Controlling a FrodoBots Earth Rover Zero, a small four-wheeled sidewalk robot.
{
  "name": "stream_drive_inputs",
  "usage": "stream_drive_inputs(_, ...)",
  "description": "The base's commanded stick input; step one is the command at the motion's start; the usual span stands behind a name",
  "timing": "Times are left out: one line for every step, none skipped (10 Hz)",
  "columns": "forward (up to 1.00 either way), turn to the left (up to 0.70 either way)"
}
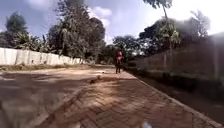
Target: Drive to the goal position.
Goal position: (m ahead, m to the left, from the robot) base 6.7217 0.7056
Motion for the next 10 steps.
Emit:
stream_drive_inputs(0.7,0.0)
stream_drive_inputs(0.7,0.0)
stream_drive_inputs(0.7,0.0)
stream_drive_inputs(0.7,0.0)
stream_drive_inputs(0.7,0.0)
stream_drive_inputs(0.7,0.0)
stream_drive_inputs(0.7,0.0)
stream_drive_inputs(0.7,0.0)
stream_drive_inputs(0.7,0.0)
stream_drive_inputs(0.7,0.0)
